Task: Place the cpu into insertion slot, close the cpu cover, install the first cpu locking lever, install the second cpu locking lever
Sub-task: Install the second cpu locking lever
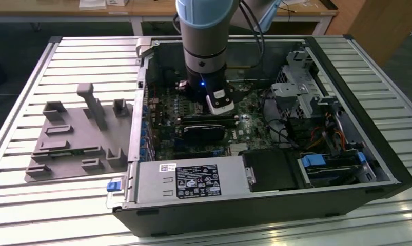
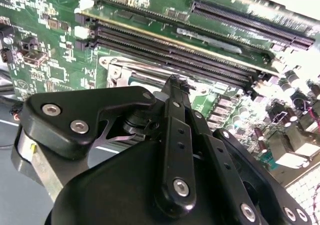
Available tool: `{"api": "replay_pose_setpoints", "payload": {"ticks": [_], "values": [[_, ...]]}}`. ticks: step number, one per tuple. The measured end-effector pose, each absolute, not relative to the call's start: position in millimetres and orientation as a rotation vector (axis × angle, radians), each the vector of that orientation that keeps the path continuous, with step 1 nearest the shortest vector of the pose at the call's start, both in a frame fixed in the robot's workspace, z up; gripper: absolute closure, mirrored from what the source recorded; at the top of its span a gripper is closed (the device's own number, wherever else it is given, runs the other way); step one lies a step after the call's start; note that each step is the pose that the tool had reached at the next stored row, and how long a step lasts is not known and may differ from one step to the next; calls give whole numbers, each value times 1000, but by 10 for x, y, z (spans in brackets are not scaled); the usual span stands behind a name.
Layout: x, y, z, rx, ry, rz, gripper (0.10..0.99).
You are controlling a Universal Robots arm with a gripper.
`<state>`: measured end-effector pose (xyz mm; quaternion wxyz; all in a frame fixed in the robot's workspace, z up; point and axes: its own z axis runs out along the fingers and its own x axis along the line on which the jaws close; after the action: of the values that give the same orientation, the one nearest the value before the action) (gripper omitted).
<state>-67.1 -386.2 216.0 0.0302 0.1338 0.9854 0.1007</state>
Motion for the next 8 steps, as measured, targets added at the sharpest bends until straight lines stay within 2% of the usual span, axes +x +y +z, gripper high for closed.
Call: {"api": "replay_pose_setpoints", "payload": {"ticks": [8], "values": [[-592, -3811, 2160, 412, 3038, 310, 984]]}}
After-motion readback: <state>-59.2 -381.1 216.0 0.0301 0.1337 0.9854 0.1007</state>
